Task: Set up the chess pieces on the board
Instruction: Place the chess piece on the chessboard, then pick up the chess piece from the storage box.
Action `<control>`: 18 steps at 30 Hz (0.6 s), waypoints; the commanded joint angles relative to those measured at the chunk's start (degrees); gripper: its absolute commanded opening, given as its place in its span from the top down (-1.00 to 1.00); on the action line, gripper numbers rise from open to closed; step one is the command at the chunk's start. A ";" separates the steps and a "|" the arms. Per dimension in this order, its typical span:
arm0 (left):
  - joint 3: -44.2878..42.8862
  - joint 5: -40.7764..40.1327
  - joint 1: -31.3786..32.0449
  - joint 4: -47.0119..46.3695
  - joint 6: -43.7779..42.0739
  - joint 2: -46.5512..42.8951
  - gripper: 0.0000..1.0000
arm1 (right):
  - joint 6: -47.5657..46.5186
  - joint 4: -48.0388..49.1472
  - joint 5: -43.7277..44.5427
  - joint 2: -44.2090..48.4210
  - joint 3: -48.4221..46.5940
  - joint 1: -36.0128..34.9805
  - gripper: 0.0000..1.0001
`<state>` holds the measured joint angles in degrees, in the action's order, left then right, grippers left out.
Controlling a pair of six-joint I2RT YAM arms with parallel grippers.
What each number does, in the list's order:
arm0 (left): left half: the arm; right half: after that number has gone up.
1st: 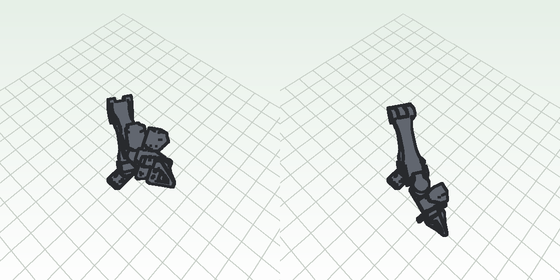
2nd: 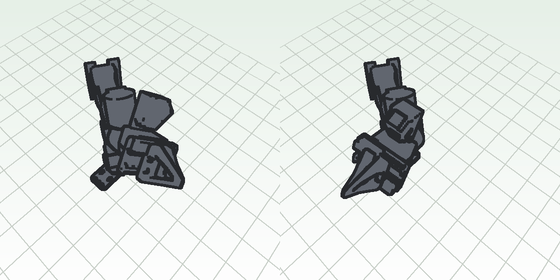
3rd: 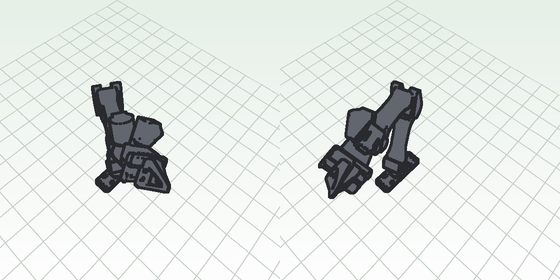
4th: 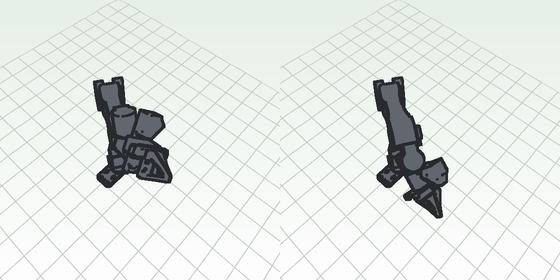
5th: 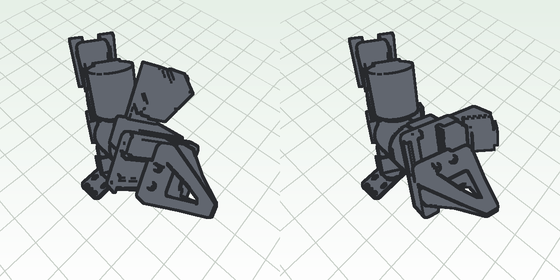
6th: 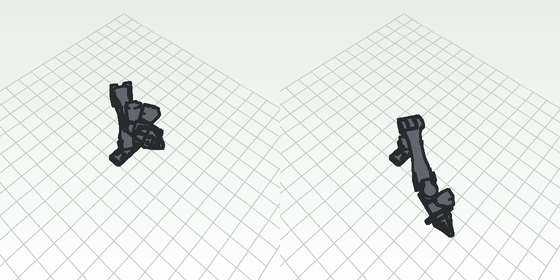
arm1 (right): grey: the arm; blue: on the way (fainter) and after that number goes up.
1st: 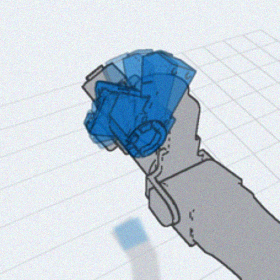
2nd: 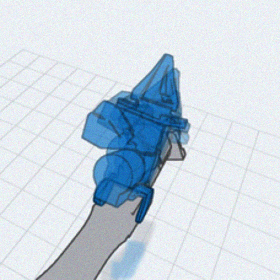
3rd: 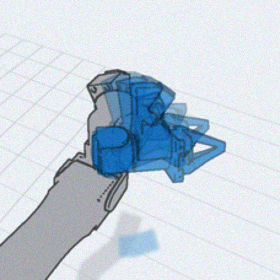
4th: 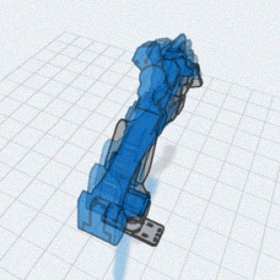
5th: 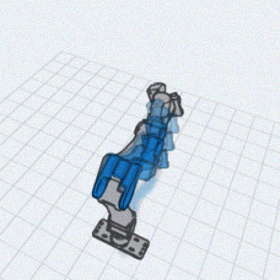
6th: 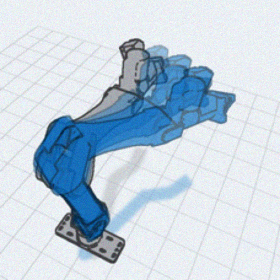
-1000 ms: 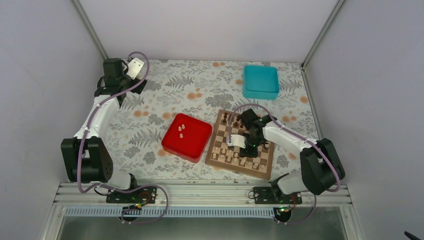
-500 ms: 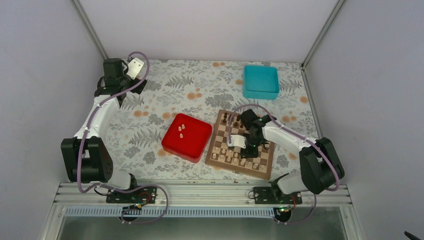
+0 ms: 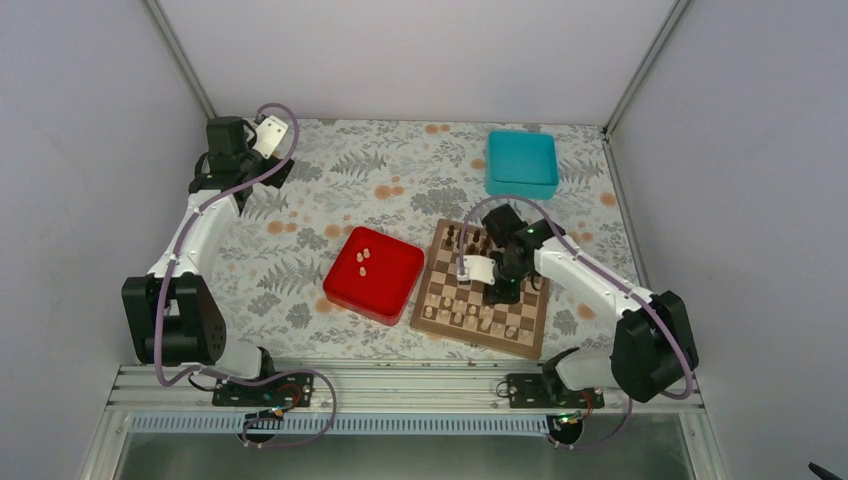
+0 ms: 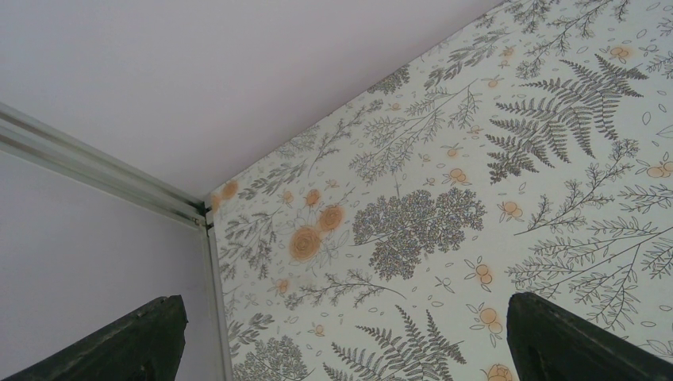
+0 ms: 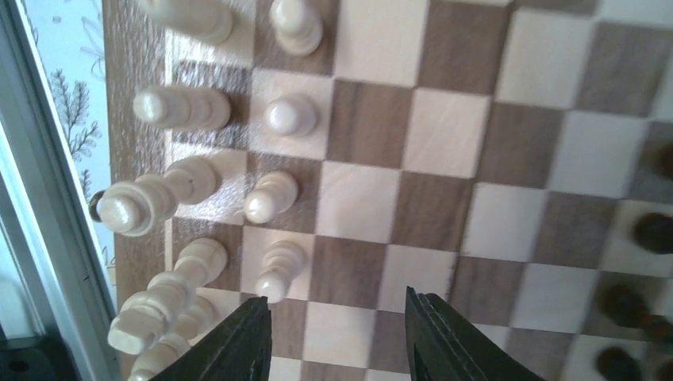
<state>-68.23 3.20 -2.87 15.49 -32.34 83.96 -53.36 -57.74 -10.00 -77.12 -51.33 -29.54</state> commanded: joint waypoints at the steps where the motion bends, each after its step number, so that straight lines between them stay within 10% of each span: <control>1: 0.15 0.67 -0.29 -0.37 -0.04 0.15 -1.00 | 0.26 -1.64 0.07 0.02 -5.94 -0.02 0.09; 18: 0.08 2.09 -0.28 -0.17 0.17 -1.17 -1.00 | 4.76 7.13 -2.27 -28.17 -36.72 -16.81 -0.19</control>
<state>-68.23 4.12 -2.87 15.51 -32.32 83.94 -50.33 -54.19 -10.20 -99.94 -83.15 -43.70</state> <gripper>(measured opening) 0.999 0.594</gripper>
